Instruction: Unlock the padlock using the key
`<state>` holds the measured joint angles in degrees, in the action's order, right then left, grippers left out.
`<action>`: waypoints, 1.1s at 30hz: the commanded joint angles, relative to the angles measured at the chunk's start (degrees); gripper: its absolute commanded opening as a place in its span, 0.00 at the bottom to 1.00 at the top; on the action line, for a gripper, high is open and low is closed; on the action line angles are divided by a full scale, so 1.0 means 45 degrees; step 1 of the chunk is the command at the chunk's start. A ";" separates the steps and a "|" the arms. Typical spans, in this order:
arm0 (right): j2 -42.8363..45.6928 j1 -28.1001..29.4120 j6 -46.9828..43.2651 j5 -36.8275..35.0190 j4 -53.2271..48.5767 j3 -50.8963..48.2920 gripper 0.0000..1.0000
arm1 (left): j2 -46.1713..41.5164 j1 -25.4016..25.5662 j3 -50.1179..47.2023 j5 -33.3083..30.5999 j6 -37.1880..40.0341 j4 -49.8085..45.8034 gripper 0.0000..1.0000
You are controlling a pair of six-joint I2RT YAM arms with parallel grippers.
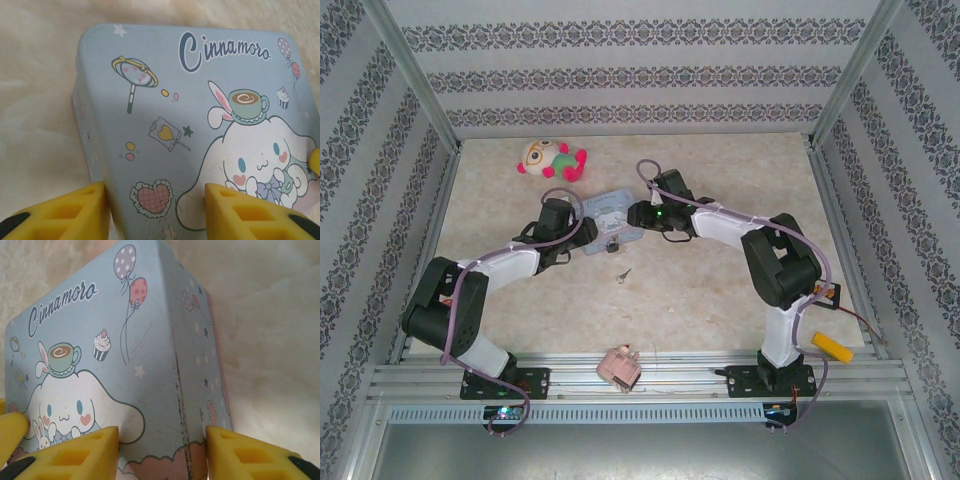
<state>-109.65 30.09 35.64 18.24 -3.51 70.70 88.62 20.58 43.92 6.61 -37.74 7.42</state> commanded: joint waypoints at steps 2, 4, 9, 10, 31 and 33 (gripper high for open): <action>0.1126 0.0323 0.0730 0.0128 -0.0042 -0.1272 0.44 | -0.0875 0.1095 -0.0315 0.0213 -0.0648 -0.0874 0.45; 0.1569 0.0379 0.0934 -0.0052 -0.0047 -0.1781 0.44 | -0.1241 0.1393 -0.0395 -0.0101 -0.0843 -0.1128 0.44; 0.2255 0.0519 0.1199 -0.0705 -0.0090 -0.2594 0.43 | -0.1602 0.1769 -0.0808 -0.0500 -0.1328 -0.0937 0.43; 0.2213 0.0521 0.1189 -0.0776 -0.0068 -0.2631 0.43 | -0.1519 0.1755 -0.0837 -0.0572 -0.1340 -0.0912 0.43; -0.0341 0.0446 0.0572 -0.1372 -0.0537 0.0042 0.47 | 0.1166 0.1215 0.1150 -0.1950 -0.0008 -0.0467 0.46; -0.0322 0.0407 0.0453 -0.1445 -0.0664 0.0136 0.51 | 0.1154 0.1213 0.1180 -0.1866 -0.0013 -0.0475 0.48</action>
<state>-108.95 30.87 39.05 10.52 -3.55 70.43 92.01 25.76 48.42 -4.80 -39.68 4.99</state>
